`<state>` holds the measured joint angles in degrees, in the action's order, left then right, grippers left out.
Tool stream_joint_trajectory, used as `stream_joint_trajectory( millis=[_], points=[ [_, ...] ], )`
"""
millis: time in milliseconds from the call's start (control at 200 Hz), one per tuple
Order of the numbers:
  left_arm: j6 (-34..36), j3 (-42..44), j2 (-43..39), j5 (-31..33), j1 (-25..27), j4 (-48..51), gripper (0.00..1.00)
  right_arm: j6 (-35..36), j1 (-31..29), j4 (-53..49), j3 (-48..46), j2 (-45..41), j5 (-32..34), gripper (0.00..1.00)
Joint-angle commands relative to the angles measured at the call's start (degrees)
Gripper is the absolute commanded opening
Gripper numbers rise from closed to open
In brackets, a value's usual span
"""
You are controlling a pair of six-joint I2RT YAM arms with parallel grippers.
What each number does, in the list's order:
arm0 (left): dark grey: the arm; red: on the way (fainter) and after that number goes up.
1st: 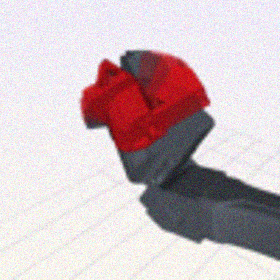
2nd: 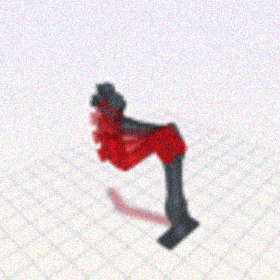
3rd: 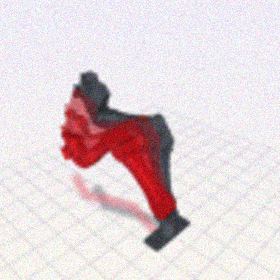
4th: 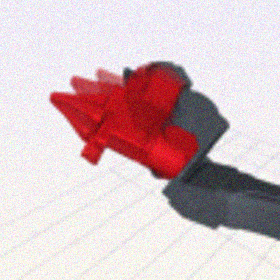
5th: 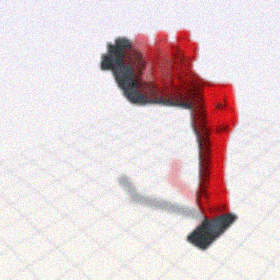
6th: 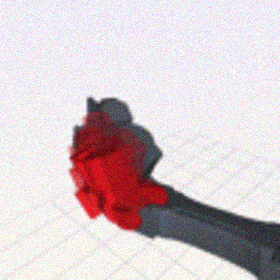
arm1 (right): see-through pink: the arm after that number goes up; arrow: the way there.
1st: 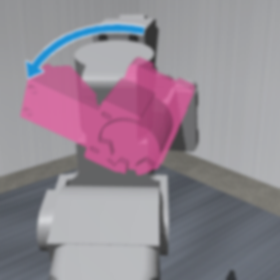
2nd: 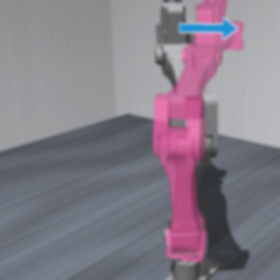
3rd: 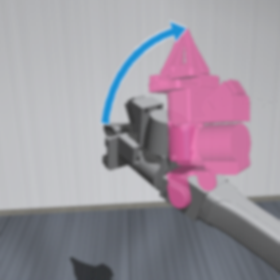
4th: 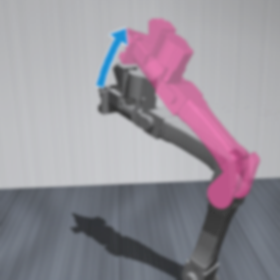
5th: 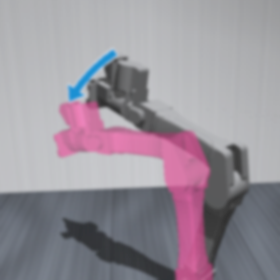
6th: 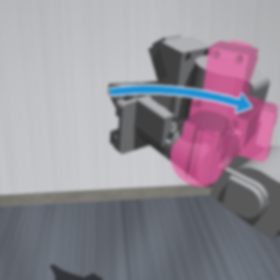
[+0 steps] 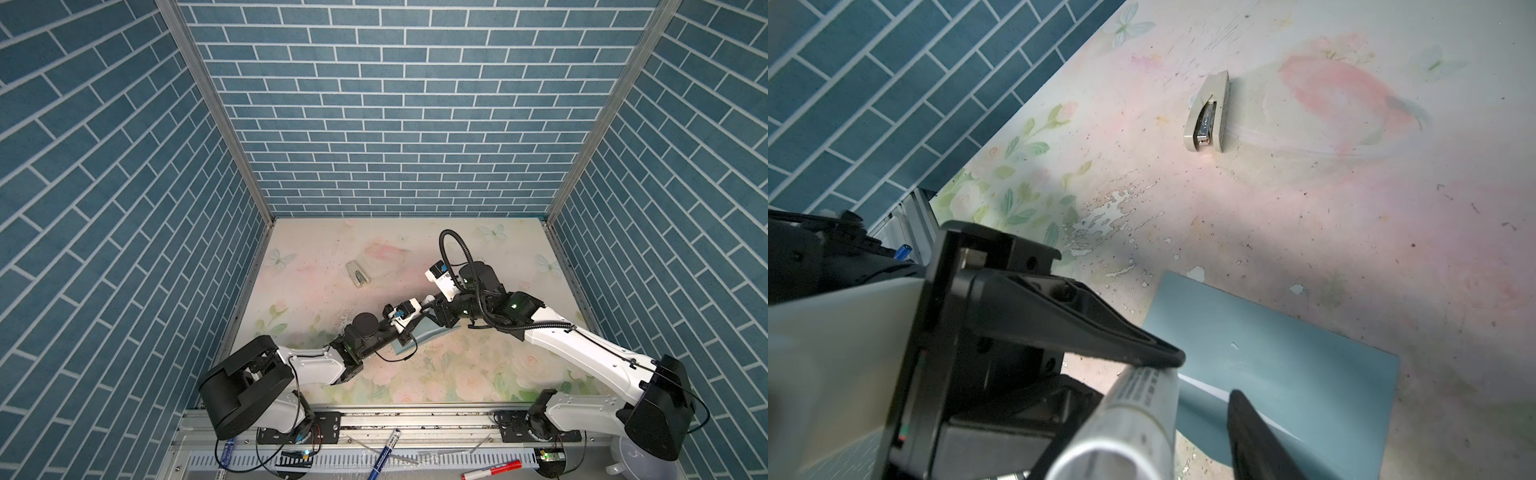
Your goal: Place the letter into the envelope and seal it
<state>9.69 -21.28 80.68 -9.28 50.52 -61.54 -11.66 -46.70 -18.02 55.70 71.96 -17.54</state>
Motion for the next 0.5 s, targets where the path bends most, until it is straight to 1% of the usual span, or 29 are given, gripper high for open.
stream_joint_trajectory(
  millis=[0,220,360,495],
  points=[
    [0.06,-0.52,-1.03,-0.8,0.0,-0.64,0.0,0.32,-0.55,-0.18,3.13,0.28,-1.91,0.49],
    [0.15,-0.28,-0.91,-1.4,-0.03,-0.95,0.0,0.72,-0.76,0.39,3.53,0.52,-1.75,0.44],
    [0.24,-0.48,-0.91,-1.85,0.0,-0.49,0.0,1.03,-0.81,-0.05,4.3,1.25,-2.23,0.37],
    [0.28,-0.53,-1.0,-2.14,-0.07,-0.24,0.0,1.55,-1.03,-0.15,4.48,1.42,-2.23,0.29]
  ],
)
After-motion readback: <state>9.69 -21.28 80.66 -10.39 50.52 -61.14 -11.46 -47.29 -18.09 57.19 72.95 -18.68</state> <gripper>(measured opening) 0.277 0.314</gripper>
